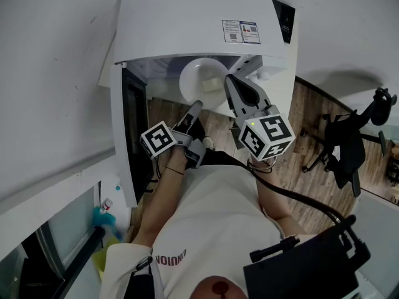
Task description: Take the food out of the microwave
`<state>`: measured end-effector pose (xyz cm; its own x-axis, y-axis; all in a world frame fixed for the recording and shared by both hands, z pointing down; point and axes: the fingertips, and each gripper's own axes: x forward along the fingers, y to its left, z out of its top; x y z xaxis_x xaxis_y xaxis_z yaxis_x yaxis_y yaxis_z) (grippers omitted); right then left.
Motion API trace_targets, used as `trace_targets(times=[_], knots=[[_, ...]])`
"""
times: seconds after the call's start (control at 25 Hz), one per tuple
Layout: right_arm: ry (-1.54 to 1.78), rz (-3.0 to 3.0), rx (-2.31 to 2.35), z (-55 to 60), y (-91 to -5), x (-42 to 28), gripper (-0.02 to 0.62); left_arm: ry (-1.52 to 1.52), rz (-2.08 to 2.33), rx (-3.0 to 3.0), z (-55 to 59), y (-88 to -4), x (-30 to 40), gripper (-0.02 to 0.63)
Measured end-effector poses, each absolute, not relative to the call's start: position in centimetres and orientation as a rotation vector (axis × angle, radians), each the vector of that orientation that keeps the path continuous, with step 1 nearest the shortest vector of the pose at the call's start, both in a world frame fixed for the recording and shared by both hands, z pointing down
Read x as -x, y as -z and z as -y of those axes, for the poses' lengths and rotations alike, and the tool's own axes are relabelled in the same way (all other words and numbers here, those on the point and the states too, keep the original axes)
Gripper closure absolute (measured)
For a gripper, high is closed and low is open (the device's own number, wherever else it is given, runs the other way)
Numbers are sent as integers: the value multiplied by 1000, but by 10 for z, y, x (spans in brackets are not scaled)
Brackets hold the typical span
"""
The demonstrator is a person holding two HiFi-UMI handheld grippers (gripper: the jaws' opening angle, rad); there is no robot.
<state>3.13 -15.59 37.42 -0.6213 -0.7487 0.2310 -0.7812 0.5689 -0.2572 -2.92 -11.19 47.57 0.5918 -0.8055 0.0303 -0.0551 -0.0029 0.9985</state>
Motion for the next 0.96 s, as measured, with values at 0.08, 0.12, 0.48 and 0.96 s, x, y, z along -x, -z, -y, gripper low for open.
trace_targets(times=[0.08, 0.12, 0.48, 0.96], knots=[[-514, 2697, -1319, 156, -374, -31, 574, 709, 759, -1475, 112, -472, 28, 581], [-514, 2697, -1319, 156, -374, -31, 574, 709, 757, -1476, 112, -472, 28, 581], [-517, 2695, -1318, 156, -374, -30, 574, 704, 745, -1462, 107, -471, 26, 581], [-528, 2700, -1308, 156, -376, -26, 574, 646, 777, -1469, 99, -478, 28, 581]])
